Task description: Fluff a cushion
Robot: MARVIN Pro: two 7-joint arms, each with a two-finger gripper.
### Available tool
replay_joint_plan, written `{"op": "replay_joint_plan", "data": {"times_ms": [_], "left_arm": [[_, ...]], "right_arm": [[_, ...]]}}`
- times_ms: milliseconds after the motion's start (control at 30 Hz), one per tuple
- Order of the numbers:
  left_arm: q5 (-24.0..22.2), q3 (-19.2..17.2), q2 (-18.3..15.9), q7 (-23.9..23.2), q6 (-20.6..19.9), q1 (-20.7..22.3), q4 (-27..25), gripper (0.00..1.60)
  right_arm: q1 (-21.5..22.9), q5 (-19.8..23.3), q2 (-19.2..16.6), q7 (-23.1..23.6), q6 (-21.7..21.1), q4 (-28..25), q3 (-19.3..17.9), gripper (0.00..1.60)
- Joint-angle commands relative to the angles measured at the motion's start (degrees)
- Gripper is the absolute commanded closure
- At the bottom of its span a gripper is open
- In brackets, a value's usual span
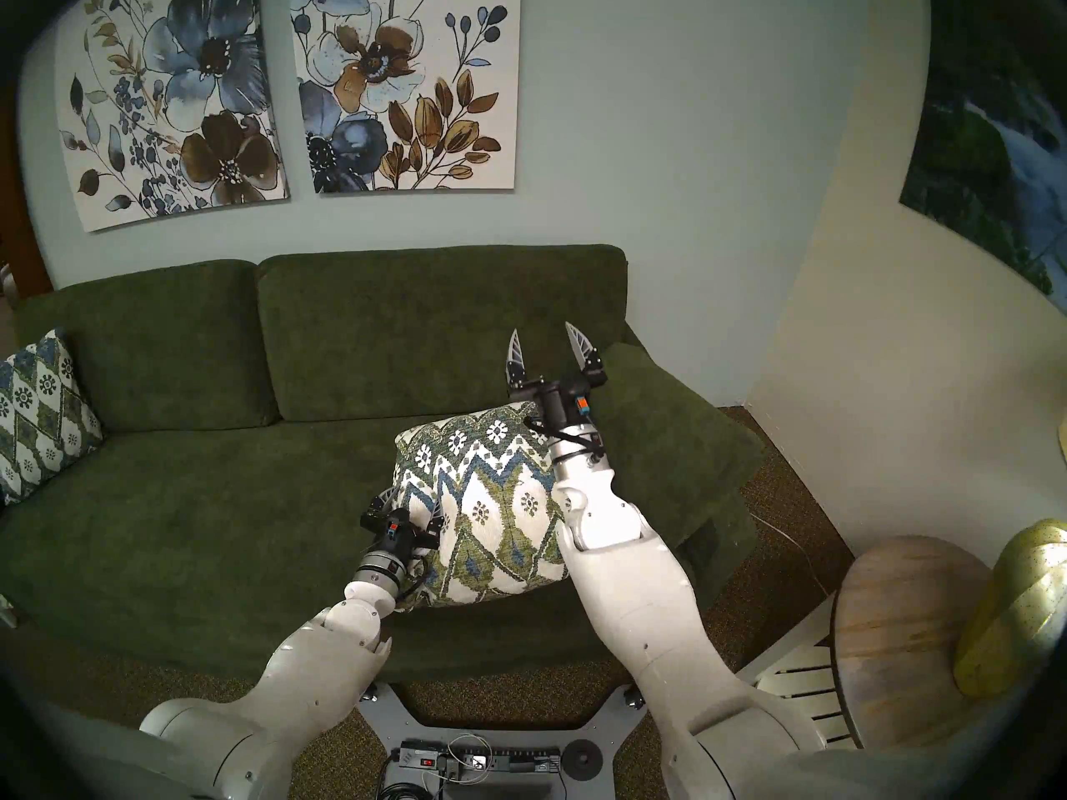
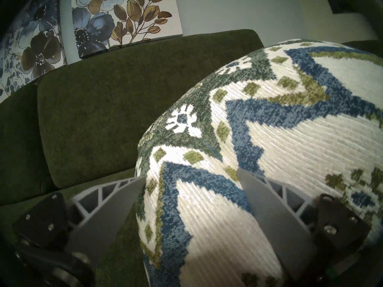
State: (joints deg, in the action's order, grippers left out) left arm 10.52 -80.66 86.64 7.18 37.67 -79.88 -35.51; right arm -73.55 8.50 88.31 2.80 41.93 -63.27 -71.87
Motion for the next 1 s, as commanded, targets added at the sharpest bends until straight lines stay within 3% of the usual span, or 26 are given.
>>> {"op": "replay_joint_plan", "data": {"times_ms": [0,467,833,967], "left_arm": [[-0.2,0.1,-0.8,-0.5,1.0,-4.6,2.5,0.0],[-2.2,-0.2,-4.2,-0.4,7.9,-8.5,3.2,0.0],[-2.8,0.2,-4.9,-1.2,12.2,-10.3,3.0,0.0],[-2.7,0.8,-5.1,-1.7,15.5,-10.8,0.8,0.0]], "right_arm": [[-3.1,0.8,1.3,-0.4,-5.5,5.9,1.3,0.0],[-8.9,3.3,2.8,-1.3,-14.6,23.6,3.0,0.0],[-9.6,5.5,2.8,-2.1,-14.2,26.7,3.5,0.0],[-9.3,6.5,2.8,-2.3,-13.4,27.6,3.7,0.0]]}}
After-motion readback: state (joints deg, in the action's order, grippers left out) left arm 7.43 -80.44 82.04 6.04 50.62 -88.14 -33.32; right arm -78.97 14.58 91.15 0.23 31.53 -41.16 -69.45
